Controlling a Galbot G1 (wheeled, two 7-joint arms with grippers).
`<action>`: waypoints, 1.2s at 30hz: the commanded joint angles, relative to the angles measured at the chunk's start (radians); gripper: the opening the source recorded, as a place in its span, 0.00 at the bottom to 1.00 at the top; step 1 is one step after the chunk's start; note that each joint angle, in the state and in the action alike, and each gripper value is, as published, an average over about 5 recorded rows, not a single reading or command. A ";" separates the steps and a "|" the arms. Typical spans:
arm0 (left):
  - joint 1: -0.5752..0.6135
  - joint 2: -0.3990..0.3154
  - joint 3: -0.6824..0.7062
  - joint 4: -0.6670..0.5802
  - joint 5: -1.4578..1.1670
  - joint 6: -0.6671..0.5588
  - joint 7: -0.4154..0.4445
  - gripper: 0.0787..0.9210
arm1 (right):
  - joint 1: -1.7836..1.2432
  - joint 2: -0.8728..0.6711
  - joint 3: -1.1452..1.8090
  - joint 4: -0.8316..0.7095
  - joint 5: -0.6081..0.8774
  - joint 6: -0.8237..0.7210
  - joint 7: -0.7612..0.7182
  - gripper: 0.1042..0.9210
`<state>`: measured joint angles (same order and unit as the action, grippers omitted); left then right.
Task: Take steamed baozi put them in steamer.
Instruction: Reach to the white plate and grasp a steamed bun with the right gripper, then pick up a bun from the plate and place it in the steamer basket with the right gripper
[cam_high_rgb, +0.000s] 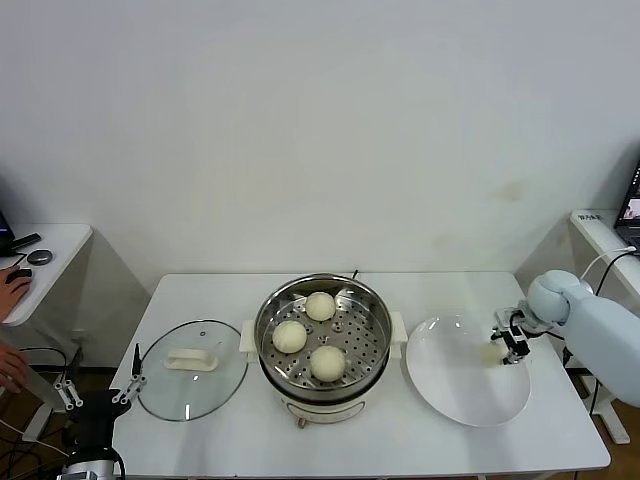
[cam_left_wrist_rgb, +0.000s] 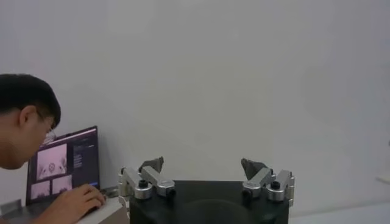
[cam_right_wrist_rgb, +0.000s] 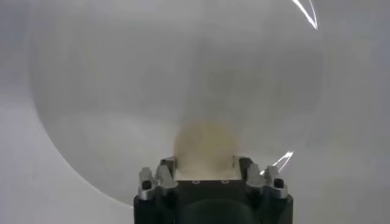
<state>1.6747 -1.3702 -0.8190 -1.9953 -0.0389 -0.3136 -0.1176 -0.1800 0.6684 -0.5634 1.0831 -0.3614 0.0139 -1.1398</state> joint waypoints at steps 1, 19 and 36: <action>0.002 0.000 0.000 -0.005 0.000 0.000 0.000 0.88 | 0.011 -0.010 0.003 0.034 0.021 -0.021 -0.003 0.39; -0.030 0.008 0.055 -0.012 0.008 0.008 0.000 0.88 | 0.971 -0.061 -0.675 0.515 0.709 -0.440 0.021 0.39; -0.027 0.000 0.044 -0.029 0.010 0.012 -0.004 0.88 | 0.883 0.281 -0.786 0.670 1.017 -0.743 0.323 0.40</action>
<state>1.6489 -1.3666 -0.7776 -2.0224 -0.0302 -0.3026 -0.1211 0.6882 0.7790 -1.2376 1.6840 0.4900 -0.5653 -0.9582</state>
